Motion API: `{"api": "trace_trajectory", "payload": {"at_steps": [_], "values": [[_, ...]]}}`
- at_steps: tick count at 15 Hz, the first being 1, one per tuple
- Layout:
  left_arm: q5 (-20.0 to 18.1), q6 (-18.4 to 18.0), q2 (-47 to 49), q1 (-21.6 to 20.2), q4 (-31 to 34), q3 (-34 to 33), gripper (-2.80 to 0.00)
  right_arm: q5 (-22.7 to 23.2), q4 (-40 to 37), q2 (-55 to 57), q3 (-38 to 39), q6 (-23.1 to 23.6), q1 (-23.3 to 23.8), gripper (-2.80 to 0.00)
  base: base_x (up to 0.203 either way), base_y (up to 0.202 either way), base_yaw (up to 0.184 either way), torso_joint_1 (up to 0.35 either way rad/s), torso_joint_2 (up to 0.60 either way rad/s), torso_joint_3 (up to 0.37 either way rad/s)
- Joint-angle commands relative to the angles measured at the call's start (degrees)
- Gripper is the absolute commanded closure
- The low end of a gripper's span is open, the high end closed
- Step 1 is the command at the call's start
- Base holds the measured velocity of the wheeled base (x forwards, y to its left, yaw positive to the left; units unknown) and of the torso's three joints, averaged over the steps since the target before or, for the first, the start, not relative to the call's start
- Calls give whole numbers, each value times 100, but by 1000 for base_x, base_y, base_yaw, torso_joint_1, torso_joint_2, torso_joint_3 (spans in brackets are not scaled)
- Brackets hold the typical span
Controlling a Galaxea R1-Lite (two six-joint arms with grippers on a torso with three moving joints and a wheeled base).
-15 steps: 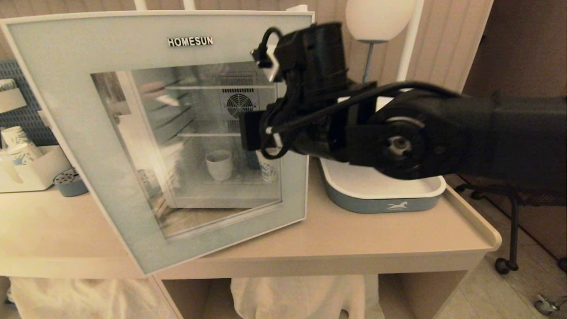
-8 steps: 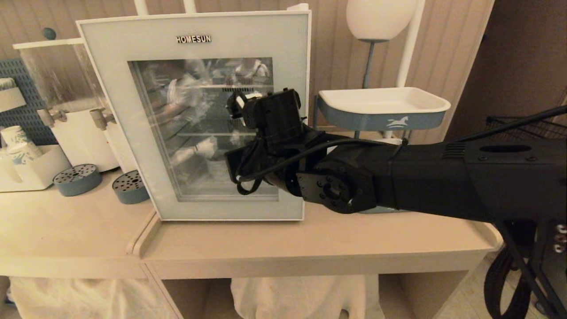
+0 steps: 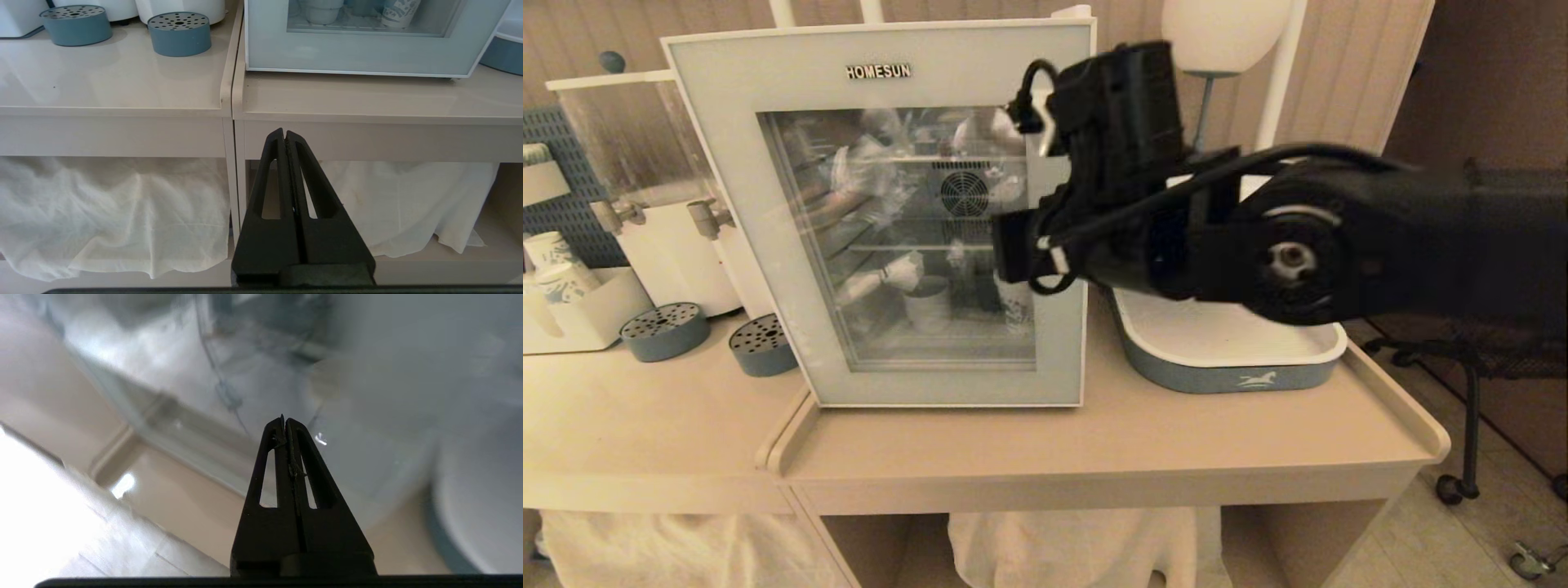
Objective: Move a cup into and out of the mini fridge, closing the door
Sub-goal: Close the freezer door, then open the freezer door
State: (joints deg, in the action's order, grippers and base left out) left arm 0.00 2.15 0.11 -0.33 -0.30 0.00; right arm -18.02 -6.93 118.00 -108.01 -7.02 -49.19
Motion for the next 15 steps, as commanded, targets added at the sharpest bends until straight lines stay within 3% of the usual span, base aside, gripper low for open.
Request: {"api": "trace_trajectory", "payload": {"at_steps": [1,4,6,8,10,12,15], "values": [[0,5,-2,-2,-5,-9,0,-10,-102,-908,214,-96,287,0,0,0,0,0,0,0],[0,-4,-2,-2,-5,-9,0,90,-173,-1947,935,-303,1466,0,0,0,0,0,0,0],[0,-4,-2,-2,-5,-9,0,497,-189,-2482,1470,-397,2473,0,0,0,0,0,0,0],[0,-4,-2,-2,-5,-9,0,1274,-209,-3055,2039,-469,3603,0,0,0,0,0,0,0],[0,-4,-2,-2,-5,-9,0,2203,-326,-3819,2657,-570,4444,0,0,0,0,0,0,0],[0,2,-2,-2,-5,-9,0,3005,-465,-4474,3240,-647,5051,0,0,0,0,0,0,0],[0,-4,-2,-2,-5,-9,0,3846,-621,-5645,4058,-692,5699,0,0,0,0,0,0,0]]}}
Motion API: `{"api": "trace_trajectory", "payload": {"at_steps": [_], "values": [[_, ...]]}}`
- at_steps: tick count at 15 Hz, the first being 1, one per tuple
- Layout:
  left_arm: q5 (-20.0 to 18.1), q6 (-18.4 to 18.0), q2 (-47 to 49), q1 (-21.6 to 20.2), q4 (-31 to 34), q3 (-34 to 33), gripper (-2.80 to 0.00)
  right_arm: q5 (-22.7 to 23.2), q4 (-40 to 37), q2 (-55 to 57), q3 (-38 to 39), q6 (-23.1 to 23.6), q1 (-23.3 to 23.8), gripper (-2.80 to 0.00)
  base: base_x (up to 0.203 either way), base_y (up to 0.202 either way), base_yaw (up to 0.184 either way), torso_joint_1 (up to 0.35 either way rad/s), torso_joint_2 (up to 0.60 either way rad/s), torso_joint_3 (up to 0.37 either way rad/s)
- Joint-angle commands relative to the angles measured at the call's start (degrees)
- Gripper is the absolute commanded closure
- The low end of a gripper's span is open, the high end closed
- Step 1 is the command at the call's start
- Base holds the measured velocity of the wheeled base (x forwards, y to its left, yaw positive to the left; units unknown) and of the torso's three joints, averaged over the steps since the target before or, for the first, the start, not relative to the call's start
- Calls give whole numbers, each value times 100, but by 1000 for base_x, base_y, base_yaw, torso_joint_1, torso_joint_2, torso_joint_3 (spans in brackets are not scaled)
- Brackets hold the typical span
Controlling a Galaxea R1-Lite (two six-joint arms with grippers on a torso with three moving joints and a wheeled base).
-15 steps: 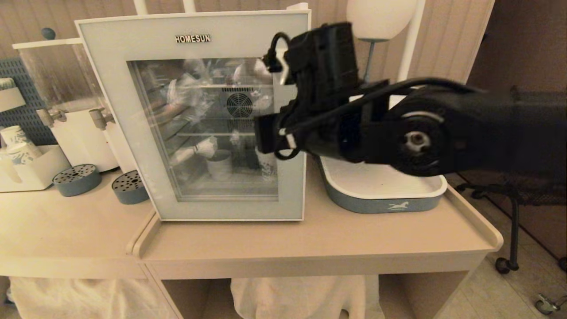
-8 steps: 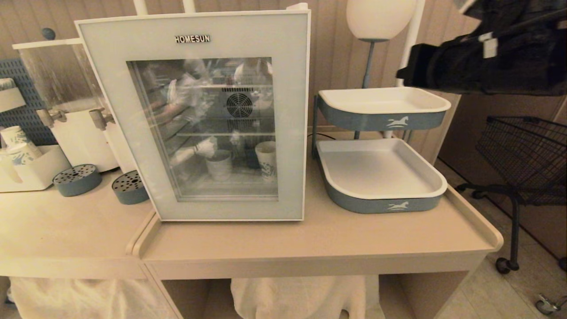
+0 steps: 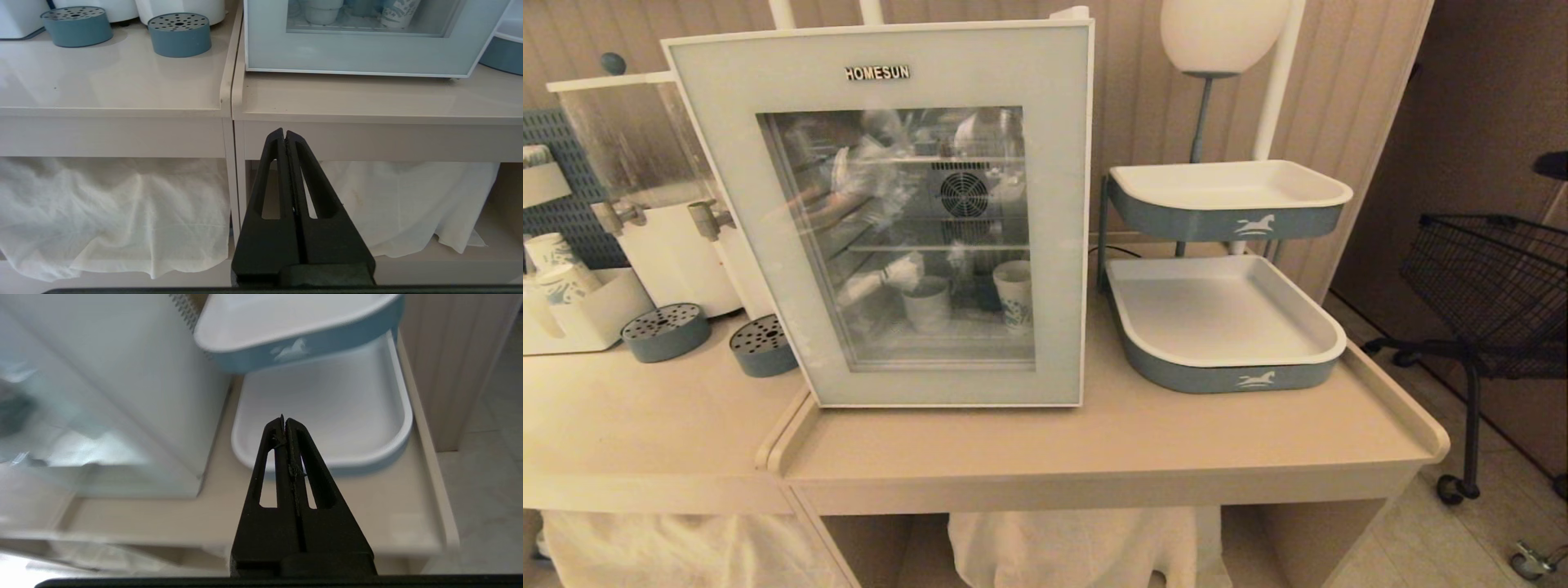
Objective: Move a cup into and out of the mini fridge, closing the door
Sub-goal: Open the freezer door
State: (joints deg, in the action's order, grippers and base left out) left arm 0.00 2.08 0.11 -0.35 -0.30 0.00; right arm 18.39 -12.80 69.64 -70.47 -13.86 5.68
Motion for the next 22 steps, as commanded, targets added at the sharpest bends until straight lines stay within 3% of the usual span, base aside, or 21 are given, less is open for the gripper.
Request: {"api": "trace_trajectory", "payload": {"at_steps": [1,8,9,12,15,18,22], "values": [[0,3,-2,0,-5,-9,0,355,-144,-1237,550,-12,281,0,0,0,0,0,0,0],[0,11,-2,0,-5,-9,0,607,-1190,-4136,1688,-459,356,0,0,0,0,0,0,0],[0,2,-2,0,-5,-9,0,624,-1291,-4491,1917,-350,275,0,0,0,0,0,0,0],[0,2,-2,0,-5,-9,0,610,-1684,-5536,2443,-40,-581,0,0,0,0,0,0,0],[0,2,-2,0,-5,-9,0,403,-1772,-6566,3213,378,-593,0,0,0,0,0,0,0],[0,2,-2,0,-5,-9,0,-991,-775,-6964,4517,922,-588,0,0,0,0,0,0,0],[0,2,-2,0,-5,-9,0,-1504,1240,-6964,6829,1605,-586,0,0,0,0,0,0,0]]}}
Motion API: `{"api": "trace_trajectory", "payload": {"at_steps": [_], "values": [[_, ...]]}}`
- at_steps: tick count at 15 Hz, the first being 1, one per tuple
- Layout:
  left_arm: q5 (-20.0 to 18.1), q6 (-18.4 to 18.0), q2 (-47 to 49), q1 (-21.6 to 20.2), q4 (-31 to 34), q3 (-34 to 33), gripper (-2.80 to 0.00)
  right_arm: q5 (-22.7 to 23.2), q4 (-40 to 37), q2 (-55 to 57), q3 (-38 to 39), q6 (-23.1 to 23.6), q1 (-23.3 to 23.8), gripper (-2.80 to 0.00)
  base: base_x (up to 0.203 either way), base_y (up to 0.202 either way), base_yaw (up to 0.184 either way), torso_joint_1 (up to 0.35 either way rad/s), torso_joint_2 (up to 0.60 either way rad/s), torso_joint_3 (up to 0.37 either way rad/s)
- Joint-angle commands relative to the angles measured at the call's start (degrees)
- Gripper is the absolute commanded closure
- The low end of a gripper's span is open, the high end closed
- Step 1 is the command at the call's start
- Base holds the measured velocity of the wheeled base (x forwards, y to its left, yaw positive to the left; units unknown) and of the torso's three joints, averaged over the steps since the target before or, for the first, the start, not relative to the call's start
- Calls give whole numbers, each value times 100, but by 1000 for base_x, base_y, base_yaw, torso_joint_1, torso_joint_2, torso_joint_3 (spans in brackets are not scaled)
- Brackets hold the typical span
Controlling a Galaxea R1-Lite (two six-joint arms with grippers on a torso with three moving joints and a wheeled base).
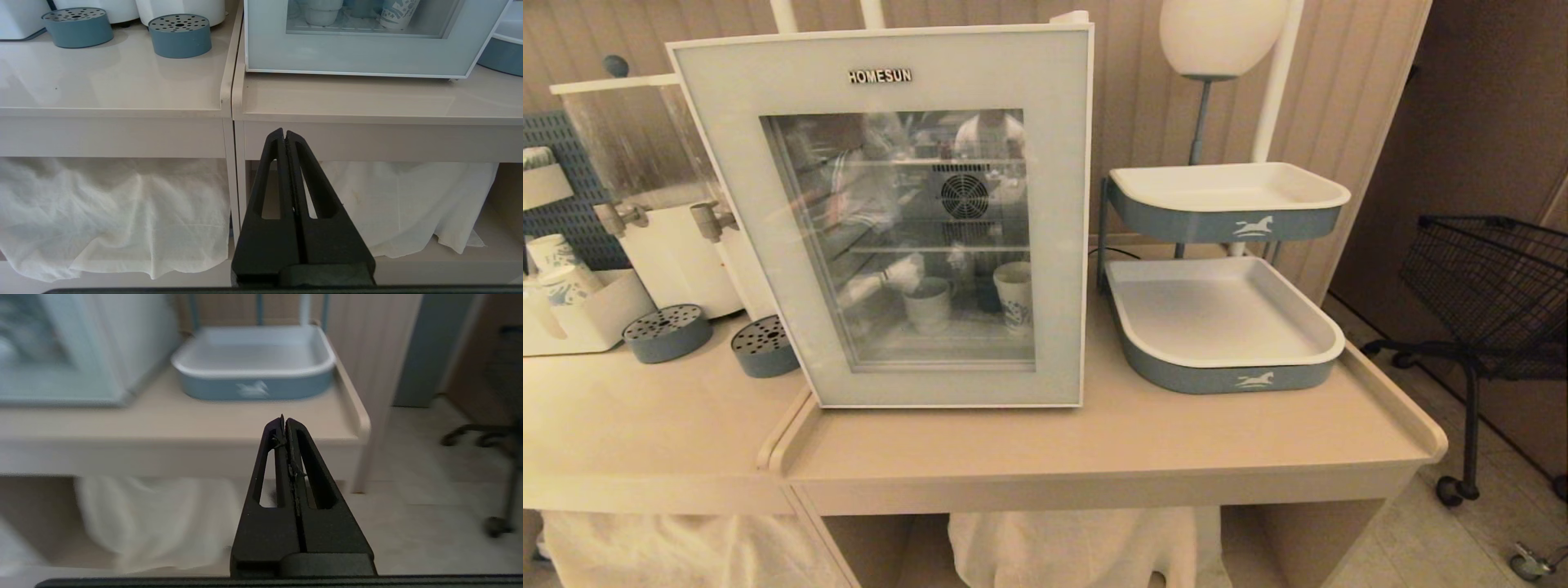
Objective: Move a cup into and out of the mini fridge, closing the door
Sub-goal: Open the freezer door
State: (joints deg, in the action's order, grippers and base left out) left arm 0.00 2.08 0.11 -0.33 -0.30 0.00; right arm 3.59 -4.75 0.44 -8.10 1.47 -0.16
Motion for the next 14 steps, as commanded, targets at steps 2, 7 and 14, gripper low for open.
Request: {"api": "trace_trajectory", "payload": {"at_steps": [2,7,14], "values": [[0,2,-2,-2,-5,-9,0,-191,501,-32,821,292,-2,0,0,0,0,0,0,0],[0,2,-2,-2,-5,-9,0,-359,30,0,628,-24,1,0,0,0,0,0,0,0],[0,2,-2,-2,-5,-9,0,-359,18,0,625,-33,7,0,0,0,0,0,0,0]]}}
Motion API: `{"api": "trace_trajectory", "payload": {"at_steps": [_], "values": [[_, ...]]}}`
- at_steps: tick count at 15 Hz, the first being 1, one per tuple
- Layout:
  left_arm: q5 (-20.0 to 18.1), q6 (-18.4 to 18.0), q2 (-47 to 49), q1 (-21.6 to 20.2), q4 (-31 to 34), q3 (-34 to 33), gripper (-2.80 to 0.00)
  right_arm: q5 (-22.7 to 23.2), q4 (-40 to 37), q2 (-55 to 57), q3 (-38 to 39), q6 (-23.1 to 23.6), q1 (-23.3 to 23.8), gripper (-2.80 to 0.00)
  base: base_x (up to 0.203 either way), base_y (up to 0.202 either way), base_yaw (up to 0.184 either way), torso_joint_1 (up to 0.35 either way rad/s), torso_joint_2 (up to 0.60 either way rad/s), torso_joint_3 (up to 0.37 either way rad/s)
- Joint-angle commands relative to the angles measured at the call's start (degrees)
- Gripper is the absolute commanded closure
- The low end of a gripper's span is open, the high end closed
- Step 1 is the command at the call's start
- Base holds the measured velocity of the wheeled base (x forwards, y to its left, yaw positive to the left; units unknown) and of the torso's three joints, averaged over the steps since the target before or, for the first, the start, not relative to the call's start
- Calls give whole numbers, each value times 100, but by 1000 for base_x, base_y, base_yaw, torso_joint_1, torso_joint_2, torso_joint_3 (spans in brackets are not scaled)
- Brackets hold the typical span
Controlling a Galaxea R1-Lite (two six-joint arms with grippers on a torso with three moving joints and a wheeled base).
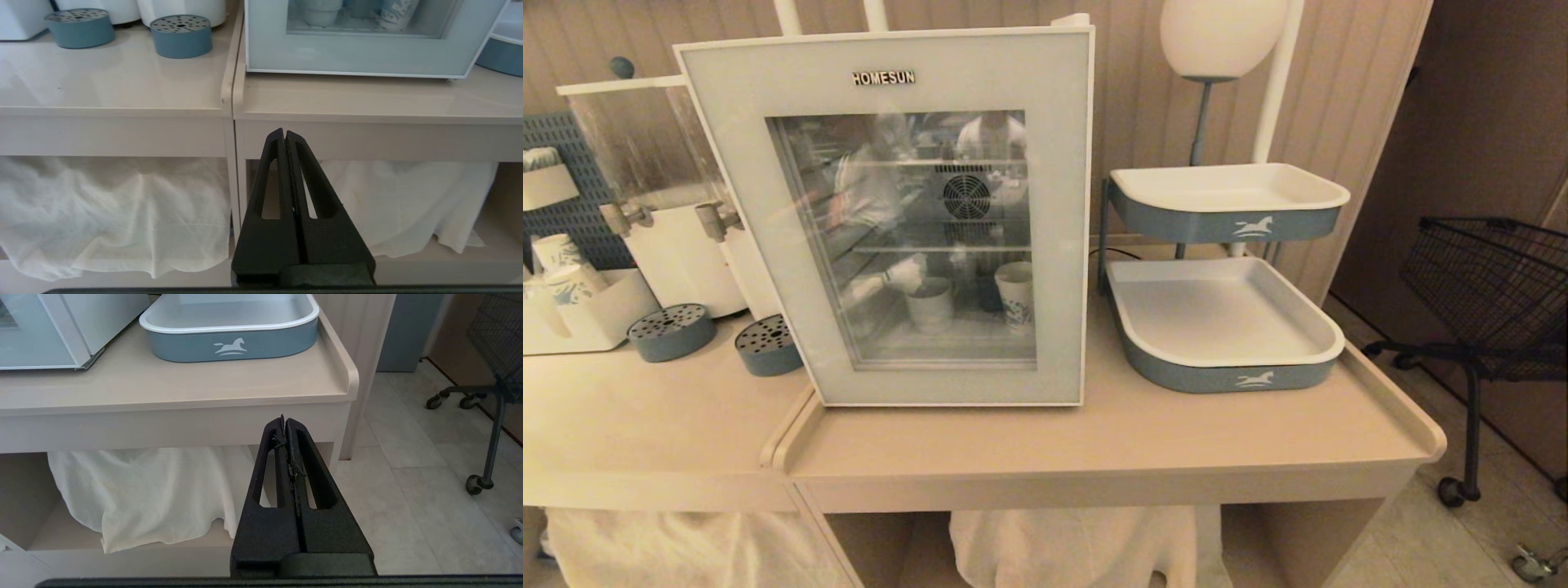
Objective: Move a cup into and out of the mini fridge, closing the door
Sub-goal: Open the freezer door
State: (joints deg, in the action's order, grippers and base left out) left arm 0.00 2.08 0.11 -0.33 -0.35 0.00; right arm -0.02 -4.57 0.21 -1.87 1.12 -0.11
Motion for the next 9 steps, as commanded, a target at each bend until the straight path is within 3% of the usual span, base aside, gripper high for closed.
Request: {"api": "trace_trajectory", "payload": {"at_steps": [1,9], "values": [[0,3,-2,-2,0,-9,0,2,0,23,2,2,-7,0,-1,53,-8,5,1,2],[0,3,-2,-2,0,-9,0,2,9,14,2,2,2,0,0,182,7,2,3,3]]}}
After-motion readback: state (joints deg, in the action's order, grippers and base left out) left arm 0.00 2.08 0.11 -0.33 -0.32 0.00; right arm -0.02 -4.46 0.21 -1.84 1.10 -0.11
